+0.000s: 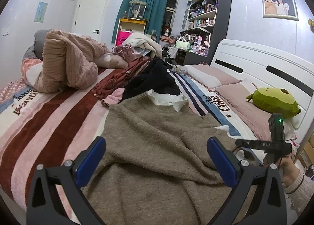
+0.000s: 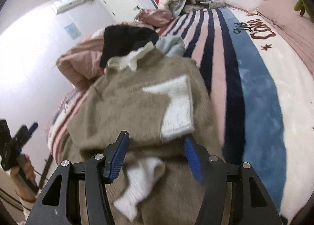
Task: Fold small clothes
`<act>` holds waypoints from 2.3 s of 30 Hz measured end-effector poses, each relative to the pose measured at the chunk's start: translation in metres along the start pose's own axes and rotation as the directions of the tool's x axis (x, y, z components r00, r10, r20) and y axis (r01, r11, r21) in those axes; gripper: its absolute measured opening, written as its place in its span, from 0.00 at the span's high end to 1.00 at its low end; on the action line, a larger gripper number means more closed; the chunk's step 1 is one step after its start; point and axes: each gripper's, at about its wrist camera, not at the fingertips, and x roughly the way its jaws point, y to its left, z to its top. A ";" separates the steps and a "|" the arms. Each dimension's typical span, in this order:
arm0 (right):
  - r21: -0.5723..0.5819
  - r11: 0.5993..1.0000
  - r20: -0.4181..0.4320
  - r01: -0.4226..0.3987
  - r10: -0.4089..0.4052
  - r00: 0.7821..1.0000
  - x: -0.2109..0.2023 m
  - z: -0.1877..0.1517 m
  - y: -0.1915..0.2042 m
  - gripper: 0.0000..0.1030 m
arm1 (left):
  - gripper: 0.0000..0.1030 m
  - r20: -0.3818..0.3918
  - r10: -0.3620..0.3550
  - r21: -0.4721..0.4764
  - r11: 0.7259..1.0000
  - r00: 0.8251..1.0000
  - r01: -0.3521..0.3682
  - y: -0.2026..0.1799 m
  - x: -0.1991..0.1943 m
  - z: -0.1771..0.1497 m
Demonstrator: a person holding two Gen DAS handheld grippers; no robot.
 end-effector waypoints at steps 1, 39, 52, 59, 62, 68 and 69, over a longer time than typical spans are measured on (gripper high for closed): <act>0.002 1.000 0.000 -0.006 0.006 1.000 0.003 0.002 0.001 0.49 | 0.01 0.000 0.003 0.000 1.000 1.000 -0.003 0.001 0.000 0.000; -0.458 0.825 -0.348 -0.330 0.175 0.921 0.145 -0.089 0.238 0.82 | 0.01 0.019 0.153 -0.074 0.986 0.988 -0.151 0.076 -0.046 -0.026; -0.444 0.892 -0.038 -0.088 0.079 0.996 -0.009 -0.053 0.154 0.62 | 0.01 -0.070 0.125 -0.040 0.991 0.990 -0.128 0.066 -0.042 -0.048; -0.276 0.953 0.056 0.123 -0.112 0.992 -0.079 -0.073 0.058 0.54 | 0.01 -0.179 0.096 -0.083 0.990 0.979 -0.112 0.075 -0.025 -0.082; -0.195 0.965 0.040 0.174 -0.170 0.985 -0.093 -0.089 0.026 0.53 | 0.02 -0.224 0.058 -0.122 0.989 0.973 -0.087 0.079 -0.012 -0.096; -0.080 0.978 -0.010 0.192 -0.193 0.981 -0.097 -0.115 -0.019 0.42 | 0.21 -0.308 0.032 -0.167 0.982 0.951 -0.087 0.080 0.015 -0.116; -0.066 0.982 -0.023 0.175 -0.177 0.984 -0.093 -0.116 -0.020 0.42 | 0.21 -0.311 0.038 -0.168 0.981 0.949 -0.094 0.080 0.018 -0.117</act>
